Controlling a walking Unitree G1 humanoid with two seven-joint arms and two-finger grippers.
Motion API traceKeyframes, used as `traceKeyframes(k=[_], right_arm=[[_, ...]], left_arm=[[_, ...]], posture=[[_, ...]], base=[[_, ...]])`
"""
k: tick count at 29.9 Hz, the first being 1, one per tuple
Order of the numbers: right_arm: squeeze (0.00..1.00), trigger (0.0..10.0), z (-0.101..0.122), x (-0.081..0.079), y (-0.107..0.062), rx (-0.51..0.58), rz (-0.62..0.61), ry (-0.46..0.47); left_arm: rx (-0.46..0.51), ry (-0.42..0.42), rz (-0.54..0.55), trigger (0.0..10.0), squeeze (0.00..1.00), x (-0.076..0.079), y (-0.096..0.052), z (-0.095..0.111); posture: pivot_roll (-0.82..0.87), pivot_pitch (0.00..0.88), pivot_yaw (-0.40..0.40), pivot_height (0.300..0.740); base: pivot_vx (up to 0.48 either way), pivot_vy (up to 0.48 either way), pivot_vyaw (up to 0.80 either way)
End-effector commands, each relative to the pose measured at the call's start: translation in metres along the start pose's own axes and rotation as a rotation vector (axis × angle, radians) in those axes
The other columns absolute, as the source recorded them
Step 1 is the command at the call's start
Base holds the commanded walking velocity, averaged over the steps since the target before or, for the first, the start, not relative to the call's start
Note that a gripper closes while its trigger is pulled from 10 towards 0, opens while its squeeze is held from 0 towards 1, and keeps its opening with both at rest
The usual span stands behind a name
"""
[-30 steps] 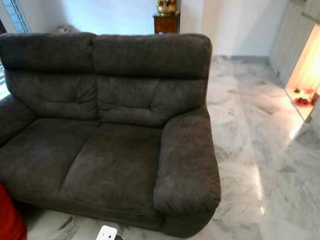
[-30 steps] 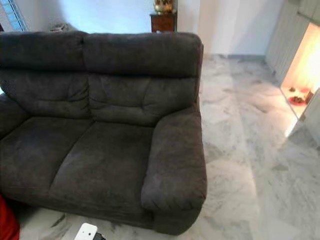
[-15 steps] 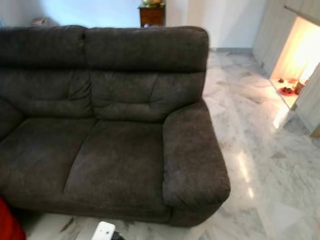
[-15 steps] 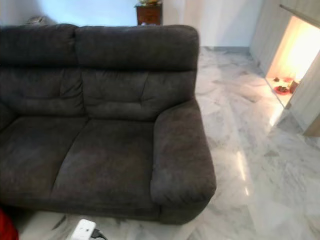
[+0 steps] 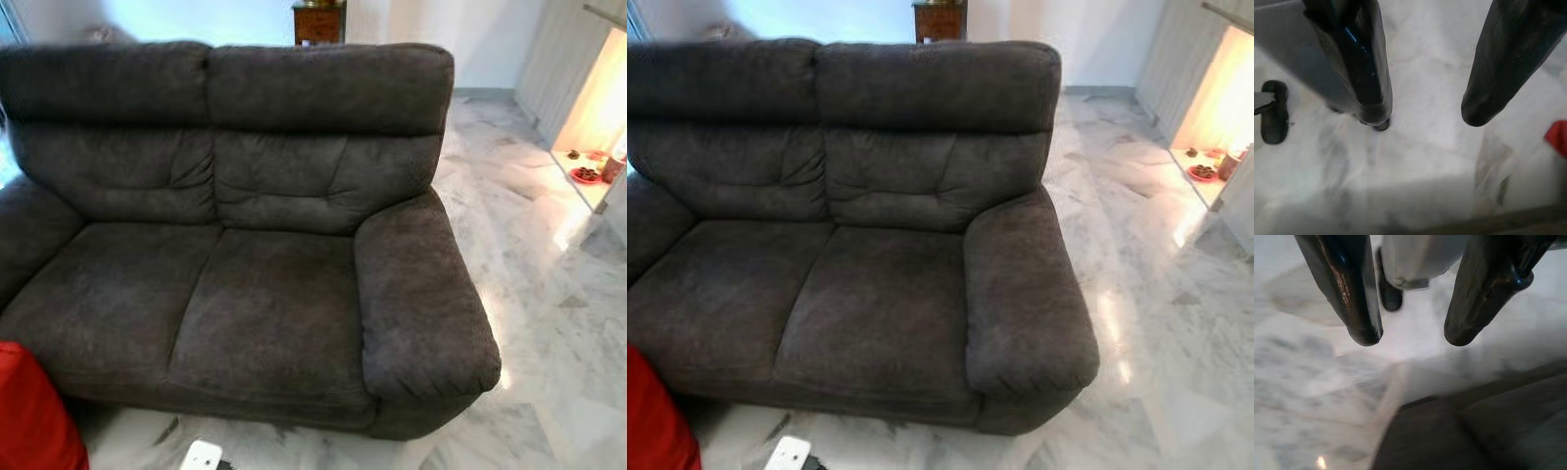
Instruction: Move the pillow to the sofa from floor
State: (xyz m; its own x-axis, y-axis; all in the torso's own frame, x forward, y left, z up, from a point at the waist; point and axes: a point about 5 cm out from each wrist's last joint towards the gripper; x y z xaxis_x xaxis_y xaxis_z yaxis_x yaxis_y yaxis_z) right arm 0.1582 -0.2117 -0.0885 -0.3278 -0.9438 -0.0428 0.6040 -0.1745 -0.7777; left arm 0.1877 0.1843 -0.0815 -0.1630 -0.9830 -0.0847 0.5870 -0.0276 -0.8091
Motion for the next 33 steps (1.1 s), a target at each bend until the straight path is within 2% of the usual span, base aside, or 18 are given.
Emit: traceKeyframes(k=[1,33], right_arm=[[0.0,10.0,-0.0015,0.0067,-0.001,-0.005,-0.015,-0.004],[0.0,10.0,-0.0033,0.0059,-0.0013,-0.013,-0.01,-0.013]], left_arm=[[-0.012,0.006,-0.009,10.0,0.0,0.003,0.0,-0.0024],[-0.013,0.004,-0.009,10.0,0.0,0.0012,-0.0004,-0.0033]], posture=[[-0.05,0.048,0.064,0.74],[-0.05,0.051,0.064,0.74]], base=[[0.0,0.356,0.0],[0.0,0.341,0.0]])
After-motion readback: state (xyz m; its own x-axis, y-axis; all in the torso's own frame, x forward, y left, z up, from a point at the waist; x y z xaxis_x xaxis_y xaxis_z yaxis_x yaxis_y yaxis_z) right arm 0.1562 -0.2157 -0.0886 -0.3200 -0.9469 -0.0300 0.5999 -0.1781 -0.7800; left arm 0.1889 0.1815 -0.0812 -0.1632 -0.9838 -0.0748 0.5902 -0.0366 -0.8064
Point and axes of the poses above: a point about 5 cm out from each wrist's last joint towards the gripper, its own y axis pointing out of the wrist towards the gripper, its own z axis along the axis of the wrist's last joint, x = y × z
